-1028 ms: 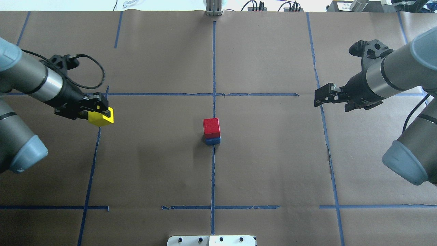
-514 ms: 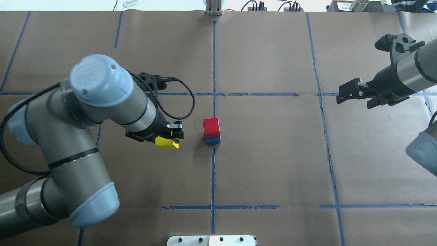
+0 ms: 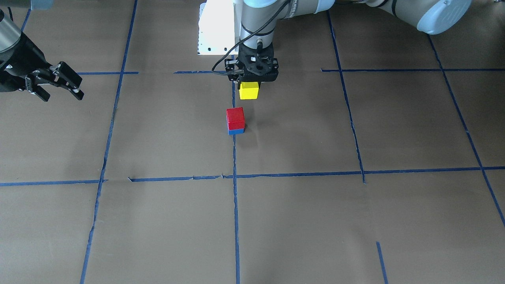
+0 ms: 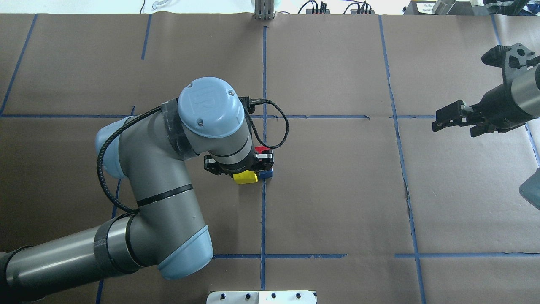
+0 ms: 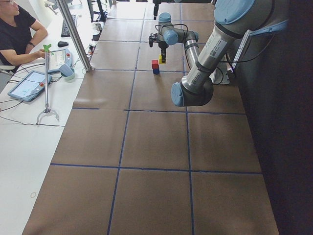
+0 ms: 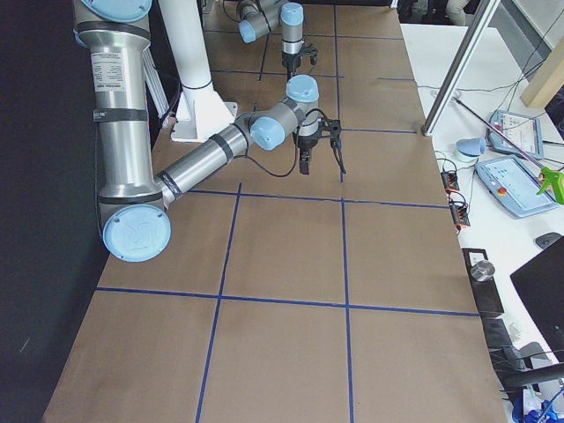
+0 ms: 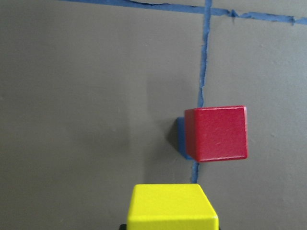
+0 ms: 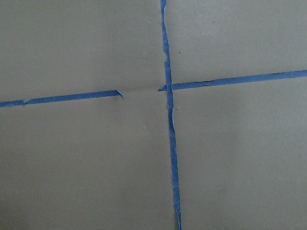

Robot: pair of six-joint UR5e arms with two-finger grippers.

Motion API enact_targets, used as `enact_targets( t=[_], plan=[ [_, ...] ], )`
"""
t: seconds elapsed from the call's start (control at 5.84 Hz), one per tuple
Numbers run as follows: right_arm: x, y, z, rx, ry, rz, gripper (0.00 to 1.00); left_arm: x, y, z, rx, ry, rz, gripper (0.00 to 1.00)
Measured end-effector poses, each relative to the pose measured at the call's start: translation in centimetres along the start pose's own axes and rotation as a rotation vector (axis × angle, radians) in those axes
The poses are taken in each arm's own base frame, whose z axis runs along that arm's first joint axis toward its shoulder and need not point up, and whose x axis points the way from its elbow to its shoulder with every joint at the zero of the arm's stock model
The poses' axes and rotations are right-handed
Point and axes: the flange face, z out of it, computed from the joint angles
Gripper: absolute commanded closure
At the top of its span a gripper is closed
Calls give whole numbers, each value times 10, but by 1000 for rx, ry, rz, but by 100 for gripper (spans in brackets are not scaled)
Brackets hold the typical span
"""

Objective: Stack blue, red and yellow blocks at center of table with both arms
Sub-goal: 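Lower the yellow cube onto the red cube with the left gripper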

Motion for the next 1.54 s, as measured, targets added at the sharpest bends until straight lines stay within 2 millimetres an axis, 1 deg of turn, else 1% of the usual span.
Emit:
enact_targets(
  t=[0.51, 1.03, 1.2, 1.54],
  plan=[
    [1, 1, 0, -2, 2, -6, 0, 25, -14, 12, 30, -32, -6, 100],
    [2, 1, 0, -1, 1, -7, 0, 35, -22, 21, 38, -35, -10, 100],
    [2, 1, 0, -1, 1, -7, 0, 37, -25, 26, 40, -35, -10, 100],
    [1, 2, 0, -2, 1, -8, 0, 35, -31, 26, 47, -36, -15, 100]
  ],
)
